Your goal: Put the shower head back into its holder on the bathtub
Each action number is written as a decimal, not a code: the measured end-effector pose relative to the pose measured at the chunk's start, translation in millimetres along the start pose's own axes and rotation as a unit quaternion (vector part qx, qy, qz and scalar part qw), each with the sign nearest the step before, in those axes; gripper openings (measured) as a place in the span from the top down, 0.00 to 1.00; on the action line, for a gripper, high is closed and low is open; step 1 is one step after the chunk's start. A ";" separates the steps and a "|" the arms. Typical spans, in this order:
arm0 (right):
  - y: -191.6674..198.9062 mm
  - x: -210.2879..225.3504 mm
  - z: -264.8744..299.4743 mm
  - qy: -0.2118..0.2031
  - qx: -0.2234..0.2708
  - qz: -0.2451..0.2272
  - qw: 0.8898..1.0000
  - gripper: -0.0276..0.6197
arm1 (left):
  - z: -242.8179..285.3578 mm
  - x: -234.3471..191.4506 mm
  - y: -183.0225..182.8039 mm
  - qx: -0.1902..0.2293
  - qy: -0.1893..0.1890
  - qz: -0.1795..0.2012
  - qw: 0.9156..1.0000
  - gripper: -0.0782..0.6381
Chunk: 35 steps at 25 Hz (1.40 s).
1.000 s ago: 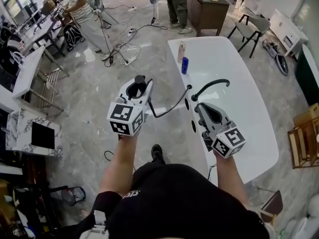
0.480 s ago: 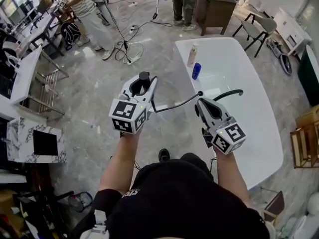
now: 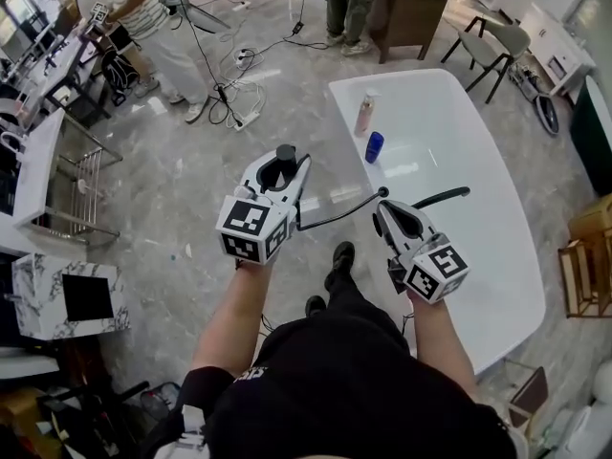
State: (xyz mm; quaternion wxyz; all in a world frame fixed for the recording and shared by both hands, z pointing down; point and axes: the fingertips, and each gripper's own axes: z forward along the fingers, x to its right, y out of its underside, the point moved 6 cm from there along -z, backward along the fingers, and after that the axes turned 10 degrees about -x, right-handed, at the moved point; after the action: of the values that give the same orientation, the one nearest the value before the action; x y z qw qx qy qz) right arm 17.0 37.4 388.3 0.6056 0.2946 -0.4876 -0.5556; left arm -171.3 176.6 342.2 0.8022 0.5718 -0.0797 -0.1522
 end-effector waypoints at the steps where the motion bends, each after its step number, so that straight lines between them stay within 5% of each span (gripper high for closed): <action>1: -2.9 9.5 8.2 -0.001 0.000 0.006 1.000 0.93 | 11.9 -4.7 -3.5 -0.003 0.003 0.002 1.000 0.72; 16: -115.7 186.9 109.8 -0.022 0.038 0.012 0.999 0.93 | 225.8 -64.7 -96.1 -0.026 0.036 0.055 0.998 0.72; 25: -98.3 229.9 133.7 0.086 0.029 0.076 0.993 0.93 | 300.2 -95.2 -95.9 -0.041 0.133 0.066 0.988 0.72; 35: -61.6 210.3 147.6 0.214 0.038 0.148 0.965 0.93 | 342.4 -93.5 -99.4 -0.038 0.288 0.099 0.952 0.72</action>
State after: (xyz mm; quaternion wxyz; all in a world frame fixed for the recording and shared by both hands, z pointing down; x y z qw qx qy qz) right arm -161.8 -150.1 440.1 0.7594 0.3541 -0.4061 -0.3648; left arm -377.8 -127.6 367.1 0.8233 0.5497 0.1040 0.0961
